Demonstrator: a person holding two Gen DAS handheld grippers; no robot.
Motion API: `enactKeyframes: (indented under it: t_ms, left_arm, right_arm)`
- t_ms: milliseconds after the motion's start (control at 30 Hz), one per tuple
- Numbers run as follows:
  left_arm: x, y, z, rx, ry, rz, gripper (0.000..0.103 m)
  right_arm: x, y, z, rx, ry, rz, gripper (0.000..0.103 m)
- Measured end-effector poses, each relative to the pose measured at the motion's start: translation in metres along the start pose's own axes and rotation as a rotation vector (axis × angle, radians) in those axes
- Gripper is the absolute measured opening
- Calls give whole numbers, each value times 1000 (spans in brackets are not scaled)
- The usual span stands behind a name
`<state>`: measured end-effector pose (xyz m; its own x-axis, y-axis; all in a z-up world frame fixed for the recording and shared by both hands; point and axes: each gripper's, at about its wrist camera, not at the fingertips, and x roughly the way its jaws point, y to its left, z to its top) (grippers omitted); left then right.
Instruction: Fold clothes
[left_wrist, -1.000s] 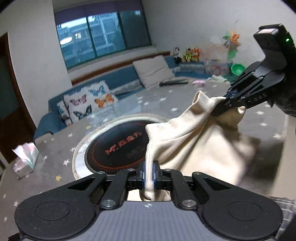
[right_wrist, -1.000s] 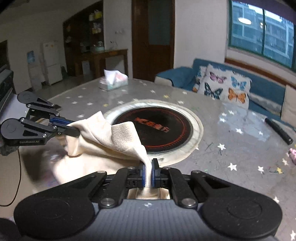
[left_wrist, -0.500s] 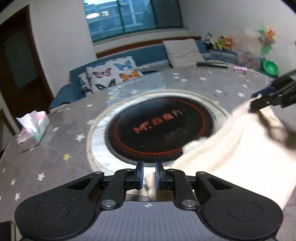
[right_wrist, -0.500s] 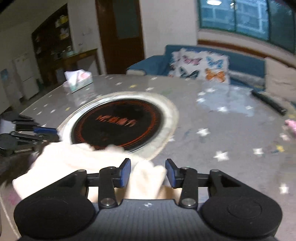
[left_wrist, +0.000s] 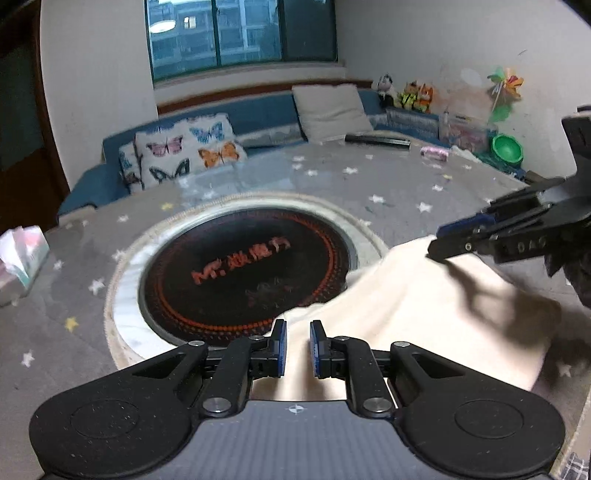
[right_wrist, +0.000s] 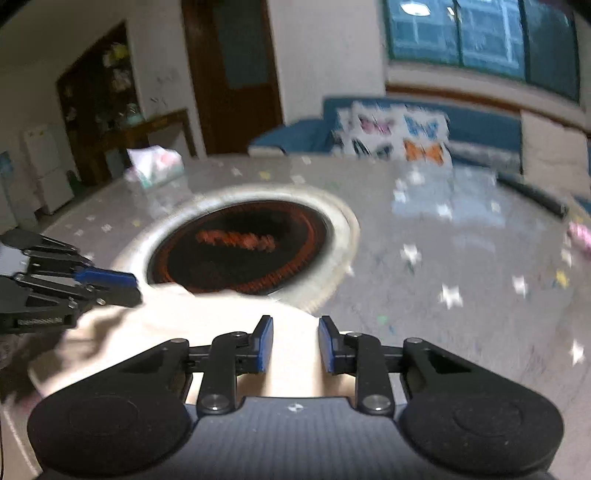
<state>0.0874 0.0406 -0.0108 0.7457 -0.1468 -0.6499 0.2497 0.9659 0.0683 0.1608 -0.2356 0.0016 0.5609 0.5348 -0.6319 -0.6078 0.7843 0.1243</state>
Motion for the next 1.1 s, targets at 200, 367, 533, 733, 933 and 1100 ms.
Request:
enactKeyframes:
  t_ms: [200,367,533,733,933,1100]
  left_arm:
    - [1,2,5,-2,3,10,16]
    - [2,-14,18,18,-23,-38,16]
    - [28,-21,20,24,35,-27,16]
    - [25,-20,18,27,17,-28,16]
    - [26,-26,16,48,13,-9,16]
    - [25,-30,16,60,11,8,16]
  right_arm:
    - [0,3,3,-7,21,-12,26]
    - [10,25,20,-37,-12,75,24]
    - [43,41,18,-85,48,75,24]
    - [36,48,14,-141,40,43,24]
    - [10,41,-6,-146,40,16,22]
    - [-10,30,-20,-90,21,7,22]
